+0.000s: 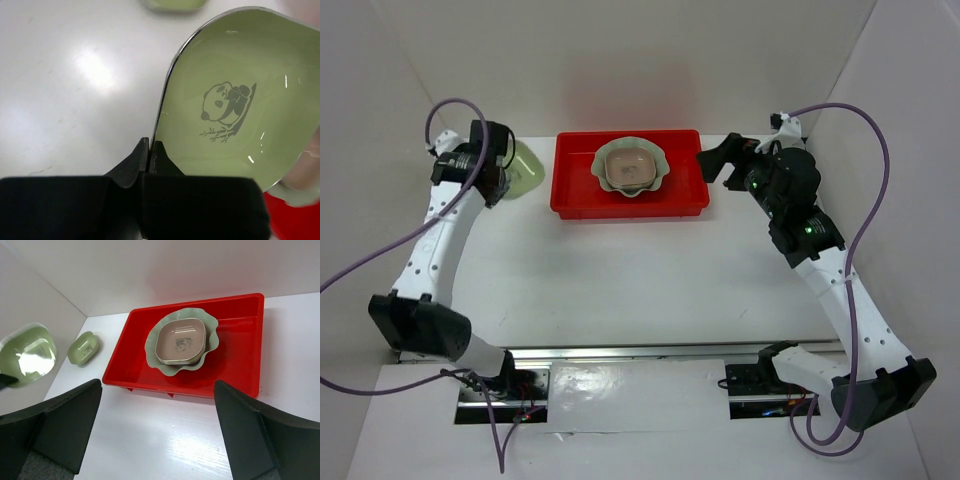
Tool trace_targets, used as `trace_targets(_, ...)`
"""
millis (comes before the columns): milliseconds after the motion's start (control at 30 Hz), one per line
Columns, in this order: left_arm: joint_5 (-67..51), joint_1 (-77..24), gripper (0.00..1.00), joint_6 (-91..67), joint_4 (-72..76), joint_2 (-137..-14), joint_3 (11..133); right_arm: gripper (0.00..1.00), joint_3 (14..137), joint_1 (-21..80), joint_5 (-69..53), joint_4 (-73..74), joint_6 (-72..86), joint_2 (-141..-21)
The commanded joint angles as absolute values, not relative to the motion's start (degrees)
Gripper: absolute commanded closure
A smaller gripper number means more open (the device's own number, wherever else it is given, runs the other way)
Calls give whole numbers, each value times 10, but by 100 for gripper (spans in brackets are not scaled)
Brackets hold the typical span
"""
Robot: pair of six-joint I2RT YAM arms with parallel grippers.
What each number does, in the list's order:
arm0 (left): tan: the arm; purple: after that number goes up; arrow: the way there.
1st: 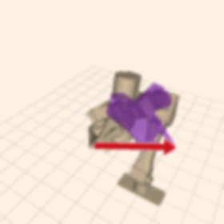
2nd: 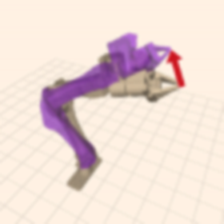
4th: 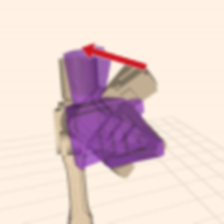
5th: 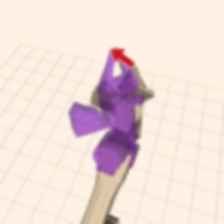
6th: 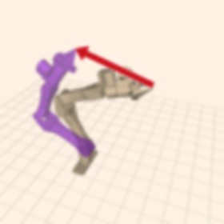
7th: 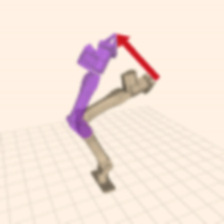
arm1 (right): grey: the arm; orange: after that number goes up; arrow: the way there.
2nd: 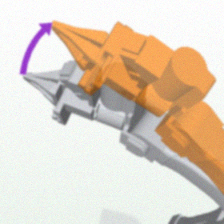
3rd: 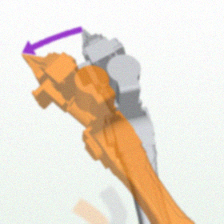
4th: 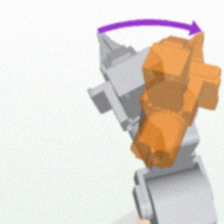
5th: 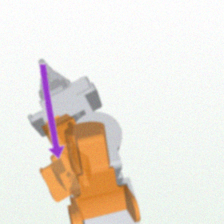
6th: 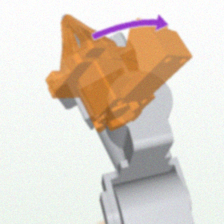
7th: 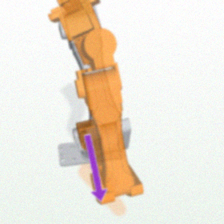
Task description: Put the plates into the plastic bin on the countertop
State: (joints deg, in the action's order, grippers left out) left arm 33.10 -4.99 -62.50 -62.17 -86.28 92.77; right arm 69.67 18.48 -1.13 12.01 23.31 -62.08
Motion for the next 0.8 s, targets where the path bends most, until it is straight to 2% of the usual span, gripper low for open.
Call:
trace_targets(0, 366, -78, 100, -547, -526, -816, 979, 0, 708, 182, -3, 89, 228, -609)
trace_targets(33, 289, -78, 100, -470, -471, -810, 967, 0, 714, 182, 3, 89, 228, -604)
trace_targets(133, 153, -90, 100, -389, -312, -830, 954, 0, 719, 177, 8, 96, 228, -604)
trace_targets(333, 90, -157, 100, -359, -272, -1044, 1092, 0, 724, 177, 14, 108, 250, -570)
trace_targets(533, 47, -182, 100, -331, -242, -1171, 1176, 0, 745, 177, 32, 148, 250, -547)
trace_targets(767, 18, -187, 100, -347, -282, -1289, 1295, 0, 726, 188, 38, 148, 250, -532)
